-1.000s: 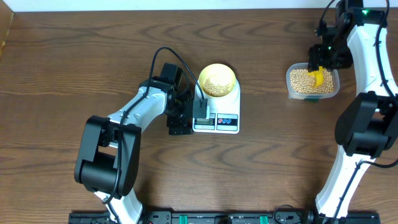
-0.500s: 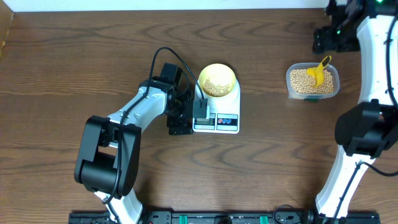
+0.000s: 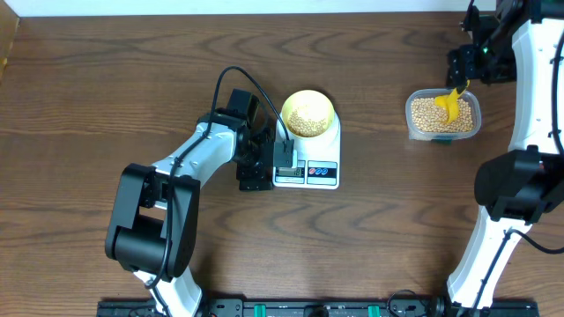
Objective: Scoop item into bowl and weigh 50g on scale
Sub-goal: 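Dig the yellow scoop into the soybeans with the right gripper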
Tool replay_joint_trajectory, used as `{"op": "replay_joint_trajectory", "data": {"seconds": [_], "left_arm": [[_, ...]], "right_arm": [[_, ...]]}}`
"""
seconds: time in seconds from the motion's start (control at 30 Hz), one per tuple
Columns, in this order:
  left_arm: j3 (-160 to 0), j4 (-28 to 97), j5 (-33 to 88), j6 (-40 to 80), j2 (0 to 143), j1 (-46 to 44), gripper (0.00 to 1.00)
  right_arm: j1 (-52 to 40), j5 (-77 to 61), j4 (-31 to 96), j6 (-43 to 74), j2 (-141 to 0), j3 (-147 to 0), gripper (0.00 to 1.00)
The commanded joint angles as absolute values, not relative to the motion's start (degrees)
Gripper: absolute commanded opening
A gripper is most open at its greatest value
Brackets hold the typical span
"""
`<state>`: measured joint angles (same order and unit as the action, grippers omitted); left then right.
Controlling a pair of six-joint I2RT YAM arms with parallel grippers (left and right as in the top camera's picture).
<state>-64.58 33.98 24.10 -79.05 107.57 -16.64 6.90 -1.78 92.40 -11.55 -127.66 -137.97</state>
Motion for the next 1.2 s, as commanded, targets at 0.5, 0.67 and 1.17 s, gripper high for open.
{"op": "replay_joint_trajectory", "data": {"seconds": [0.5,0.67,1.17], "left_arm": [[-63.86,33.93,25.93,-78.59,107.92,-16.62,0.98],[-63.86,33.93,25.93,-78.59,107.92,-16.62,0.97],[-63.86,33.93,25.93,-78.61,107.92,-16.62,0.97]], "right_arm": [[7.94,-1.69,78.70,-16.99,-127.26,-123.02,0.54],[7.81,-1.72,77.43,-16.97,-127.26,-120.68,0.26],[7.57,-5.80,76.01,-17.52,-127.26,-120.68,0.01]]}}
